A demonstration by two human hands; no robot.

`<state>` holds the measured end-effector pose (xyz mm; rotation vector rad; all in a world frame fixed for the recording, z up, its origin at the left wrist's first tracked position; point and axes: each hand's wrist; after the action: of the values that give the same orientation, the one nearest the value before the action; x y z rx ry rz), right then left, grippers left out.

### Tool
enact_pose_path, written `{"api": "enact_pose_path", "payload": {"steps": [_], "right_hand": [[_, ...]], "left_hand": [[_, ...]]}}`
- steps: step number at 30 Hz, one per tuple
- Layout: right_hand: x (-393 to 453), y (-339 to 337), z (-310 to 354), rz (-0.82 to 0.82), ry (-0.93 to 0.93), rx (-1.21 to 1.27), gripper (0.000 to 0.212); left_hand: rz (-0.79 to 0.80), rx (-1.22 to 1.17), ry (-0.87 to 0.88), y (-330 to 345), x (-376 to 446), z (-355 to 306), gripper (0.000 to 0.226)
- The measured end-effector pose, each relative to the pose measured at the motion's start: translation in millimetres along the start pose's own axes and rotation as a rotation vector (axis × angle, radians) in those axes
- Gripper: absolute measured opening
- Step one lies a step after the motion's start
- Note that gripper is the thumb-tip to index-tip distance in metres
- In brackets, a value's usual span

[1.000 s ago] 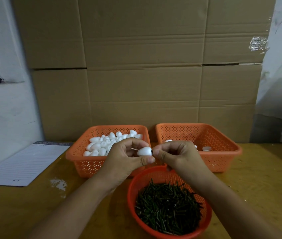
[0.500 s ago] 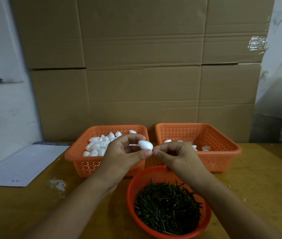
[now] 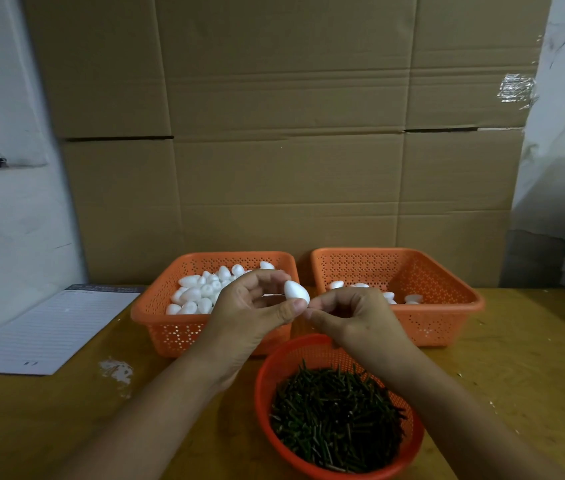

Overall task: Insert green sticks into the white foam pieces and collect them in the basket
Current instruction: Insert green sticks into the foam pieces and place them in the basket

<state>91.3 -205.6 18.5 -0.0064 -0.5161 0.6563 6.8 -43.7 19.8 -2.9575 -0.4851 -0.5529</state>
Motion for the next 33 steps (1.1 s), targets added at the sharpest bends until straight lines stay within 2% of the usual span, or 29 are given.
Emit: {"api": "enact_pose_path", "payload": {"steps": [6,14,23,26,30,33], "right_hand": [[-2.9,0.8,4.8,0.011,0.039,0.0,0.017],[-3.2,-0.1,6.6,0.043,0.114,-0.003,0.019],[-2.2,3.9,6.9,-0.001,0.044,-0.038,0.025],[-3.1,4.2,6.7,0.026,0.036,-0.035,0.022],[-3.6,2.4,6.5,0.054,0.059,-0.003,0.021],[-4.1,2.0,7.4,0.084,0.103,0.045,0.019]], "left_hand": [[0.015,0.037,0.025,-2.9,0.6,2.2,0.042],[0.048,0.01,-0.004,-2.0,0.0,0.5,0.041],[0.004,-0.037,-0.018,3.6,-1.0,-1.1,0.04],[-0.003,-0.027,-0.011,4.1,-0.6,-0.5,0.032],[0.008,-0.047,-0.027,1.3,-0.2,-2.0,0.043],[0.056,-0.063,-0.029,-0.7,-0.8,-4.1,0.034]]}}
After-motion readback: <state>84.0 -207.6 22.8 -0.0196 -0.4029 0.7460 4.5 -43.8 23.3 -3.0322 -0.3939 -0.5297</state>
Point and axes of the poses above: each hand's wrist, its own x-axis towards the middle knuckle, its own y-axis out of the palm, z = x × y, and after that the axes turned 8 degrees about x, right-handed
